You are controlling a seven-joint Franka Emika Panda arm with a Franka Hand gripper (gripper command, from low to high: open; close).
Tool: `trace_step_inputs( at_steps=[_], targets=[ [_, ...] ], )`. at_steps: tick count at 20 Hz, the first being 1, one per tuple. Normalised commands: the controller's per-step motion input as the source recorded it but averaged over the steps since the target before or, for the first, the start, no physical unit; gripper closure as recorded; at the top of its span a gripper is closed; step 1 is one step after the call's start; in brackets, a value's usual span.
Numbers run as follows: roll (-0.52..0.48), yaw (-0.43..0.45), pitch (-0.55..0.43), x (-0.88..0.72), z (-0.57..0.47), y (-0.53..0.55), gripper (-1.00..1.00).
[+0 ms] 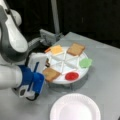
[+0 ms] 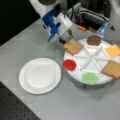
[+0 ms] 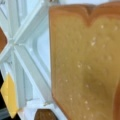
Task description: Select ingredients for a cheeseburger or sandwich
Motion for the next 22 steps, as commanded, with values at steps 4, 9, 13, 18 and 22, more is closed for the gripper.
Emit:
trace_step_inputs(
  at_steps=[4, 9, 13, 18, 22],
  targets=[
    [0.366, 0.136, -0.020, 0.20, -0.22, -0.23, -1.00],
    [0.362, 0.110, -0.019, 0.22, -0.18, -0.26, -1.00],
    [0.354, 0.082, -0.049, 0.24, -0.15, -0.25, -1.00],
    [0.357, 0.082, -0.056, 0.21, -0.15, -0.20, -1.00],
    [0.333, 0.084, -0.047, 0.19, -0.20, -0.18, 1.00]
  ],
)
